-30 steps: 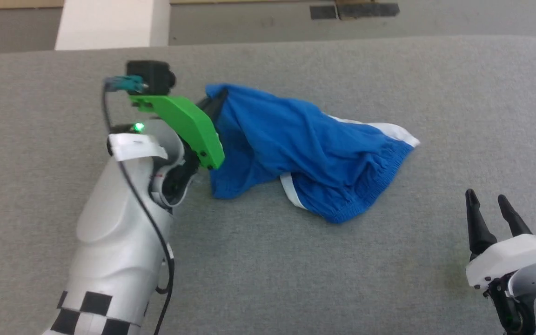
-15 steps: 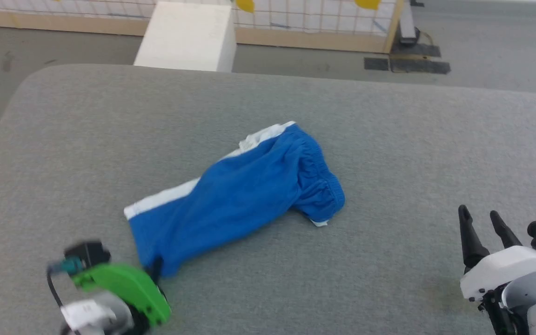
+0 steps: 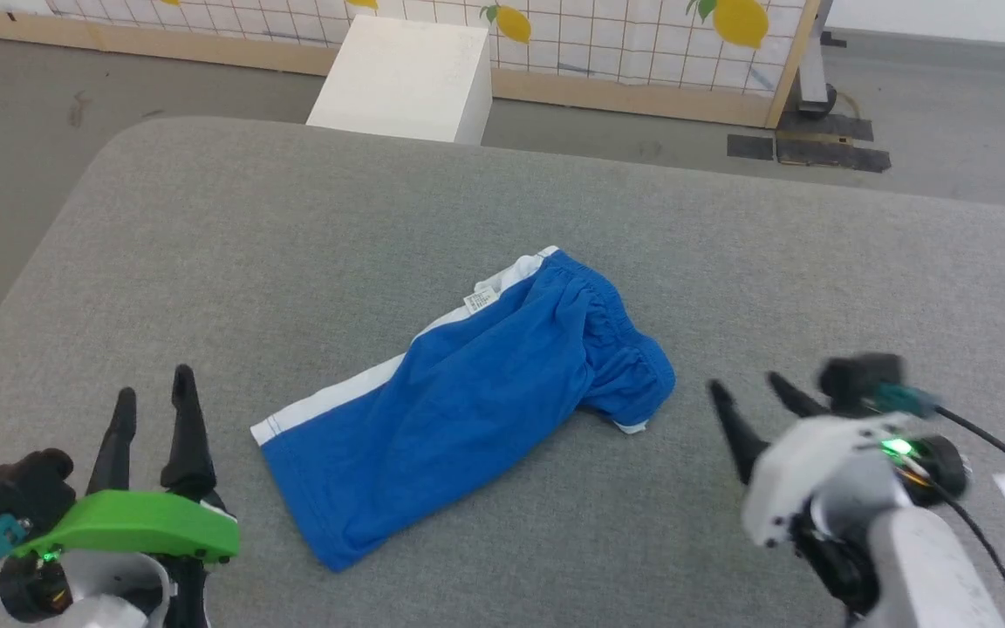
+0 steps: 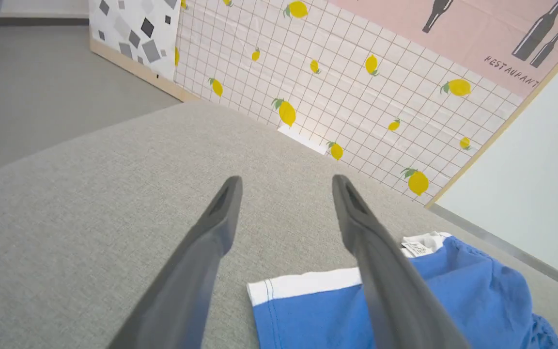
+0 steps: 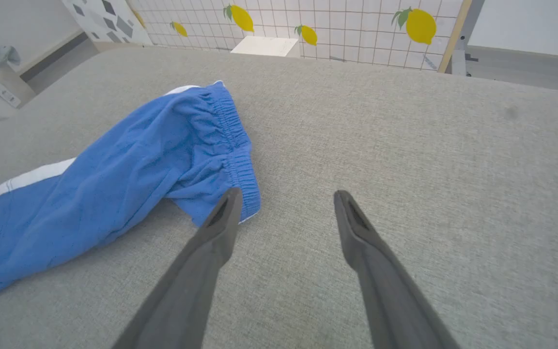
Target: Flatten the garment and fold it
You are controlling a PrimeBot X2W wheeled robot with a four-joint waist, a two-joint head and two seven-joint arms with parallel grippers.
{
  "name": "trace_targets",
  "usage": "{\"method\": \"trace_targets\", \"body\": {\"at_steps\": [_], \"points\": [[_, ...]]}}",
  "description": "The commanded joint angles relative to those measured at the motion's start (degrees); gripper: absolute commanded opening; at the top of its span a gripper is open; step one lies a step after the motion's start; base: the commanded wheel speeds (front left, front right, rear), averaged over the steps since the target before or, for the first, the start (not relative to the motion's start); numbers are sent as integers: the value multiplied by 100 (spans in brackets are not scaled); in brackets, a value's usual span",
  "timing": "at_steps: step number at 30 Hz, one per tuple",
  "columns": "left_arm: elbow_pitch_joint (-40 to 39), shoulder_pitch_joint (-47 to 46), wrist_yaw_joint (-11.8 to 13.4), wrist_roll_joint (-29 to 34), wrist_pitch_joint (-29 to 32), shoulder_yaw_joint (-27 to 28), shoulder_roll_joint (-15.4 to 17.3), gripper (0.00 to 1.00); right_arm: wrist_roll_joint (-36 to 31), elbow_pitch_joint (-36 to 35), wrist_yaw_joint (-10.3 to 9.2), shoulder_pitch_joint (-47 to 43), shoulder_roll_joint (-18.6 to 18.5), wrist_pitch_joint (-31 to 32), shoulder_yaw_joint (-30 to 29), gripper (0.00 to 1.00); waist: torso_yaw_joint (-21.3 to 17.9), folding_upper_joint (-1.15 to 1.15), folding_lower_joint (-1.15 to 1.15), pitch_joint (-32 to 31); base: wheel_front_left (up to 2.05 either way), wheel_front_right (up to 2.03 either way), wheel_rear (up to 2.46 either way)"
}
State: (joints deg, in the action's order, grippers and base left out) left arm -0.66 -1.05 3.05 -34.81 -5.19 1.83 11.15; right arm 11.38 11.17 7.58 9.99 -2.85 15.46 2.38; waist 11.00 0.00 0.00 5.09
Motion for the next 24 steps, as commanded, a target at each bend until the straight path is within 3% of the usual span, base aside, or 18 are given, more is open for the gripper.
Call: {"method": "trace_targets", "body": {"at_steps": [1, 9, 17, 18, 19, 20, 24], "points": [[68, -2, -12, 230, -299, -44, 7, 100, -78, 133, -9, 228, -3, 202, 197, 100, -12, 0, 0, 65, 0, 0, 0], [654, -178, -144, 603, -838, -214, -64, 100, -445, 1178, -9, 1254, -3, 1039, 922, 100, 149, 0, 0, 405, 0, 0, 0], [969, -486, -348, 560, -939, -194, -171, 100, -269, 2195, -9, 1880, -3, 1073, 1445, 100, 311, 0, 0, 731, 0, 0, 0], [1002, -515, -375, 569, -946, -192, -174, 100, -180, 2258, -9, 1925, -3, 1025, 1537, 36, 308, 0, 0, 745, 0, 0, 0], [1023, -536, -391, 576, -951, -184, -178, 100, -140, 2274, -9, 1965, -3, 925, 1589, 4, 296, 0, 0, 751, 0, 0, 0], [1040, -559, -405, 585, -956, -175, -187, 100, -89, 2291, -9, 2007, -3, 808, 1633, 0, 273, 0, 0, 756, 0, 0, 0], [1108, -615, -443, 623, -968, -120, -191, 100, 69, 2176, -9, 2090, -3, 303, 1379, 0, 153, 0, 0, 674, 0, 0, 0]]}}
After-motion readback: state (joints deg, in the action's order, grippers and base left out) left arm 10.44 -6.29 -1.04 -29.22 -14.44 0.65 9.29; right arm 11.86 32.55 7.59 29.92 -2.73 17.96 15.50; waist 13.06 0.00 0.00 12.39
